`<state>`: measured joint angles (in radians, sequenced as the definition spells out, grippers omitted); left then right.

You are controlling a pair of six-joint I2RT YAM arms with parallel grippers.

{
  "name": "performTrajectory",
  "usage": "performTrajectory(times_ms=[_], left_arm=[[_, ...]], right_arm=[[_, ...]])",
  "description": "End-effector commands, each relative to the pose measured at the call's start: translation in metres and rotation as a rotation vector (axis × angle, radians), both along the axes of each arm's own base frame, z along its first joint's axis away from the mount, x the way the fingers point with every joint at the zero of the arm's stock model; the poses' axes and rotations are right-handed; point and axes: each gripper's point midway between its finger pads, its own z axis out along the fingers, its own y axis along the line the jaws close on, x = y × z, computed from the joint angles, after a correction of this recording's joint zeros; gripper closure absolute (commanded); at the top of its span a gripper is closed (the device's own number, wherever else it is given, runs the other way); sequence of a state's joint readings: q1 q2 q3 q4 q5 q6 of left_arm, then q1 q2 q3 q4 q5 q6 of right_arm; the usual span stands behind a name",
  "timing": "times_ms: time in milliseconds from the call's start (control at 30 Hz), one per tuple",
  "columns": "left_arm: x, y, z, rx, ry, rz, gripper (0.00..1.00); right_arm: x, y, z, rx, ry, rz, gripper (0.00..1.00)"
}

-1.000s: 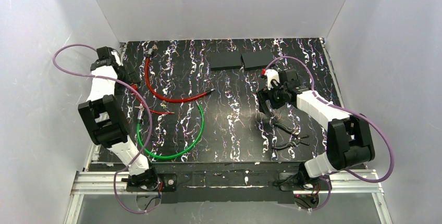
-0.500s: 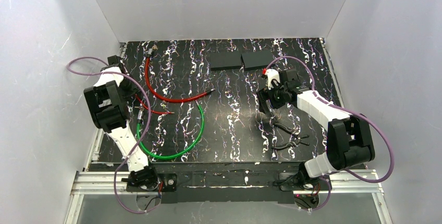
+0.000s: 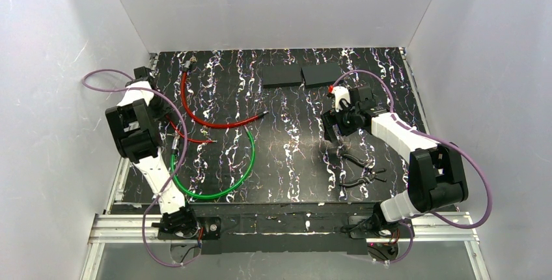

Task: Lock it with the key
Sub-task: Pick up the lock from the center of the board.

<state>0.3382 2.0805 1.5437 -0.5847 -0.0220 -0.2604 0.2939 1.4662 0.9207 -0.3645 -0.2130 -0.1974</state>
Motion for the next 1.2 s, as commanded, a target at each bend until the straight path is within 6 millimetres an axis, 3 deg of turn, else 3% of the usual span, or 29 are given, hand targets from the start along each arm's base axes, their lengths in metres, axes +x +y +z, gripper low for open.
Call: performTrajectory(times_ms=[0,200,333,433,667,1167], left_arm=[[0.005,-0.015,0.001,-0.093,0.015,0.030,0.97],[0.016,-0.020,0.032,-0.127,-0.044,0.040,1.00],[0.020,-0.026,0.065,-0.137,-0.119,0.010,1.00],[0.021,-0.041,0.094,-0.153,-0.188,-0.063,1.00],[0.017,-0.088,0.152,-0.145,-0.314,-0.279,1.00],[-0.033,-0.230,0.231,-0.059,-0.462,-0.975,1.00]], right_arm=[[0.011,0.003,0.016,0.030,-0.036,-0.005,0.00],[0.012,0.003,0.020,0.038,-0.045,-0.006,0.00],[0.012,0.004,0.024,0.046,-0.053,-0.008,0.00],[0.012,0.003,0.025,0.050,-0.058,-0.016,0.00],[0.013,0.003,0.031,0.064,-0.085,-0.028,0.00],[0.010,0.005,0.063,0.231,-0.095,-0.039,0.00]])
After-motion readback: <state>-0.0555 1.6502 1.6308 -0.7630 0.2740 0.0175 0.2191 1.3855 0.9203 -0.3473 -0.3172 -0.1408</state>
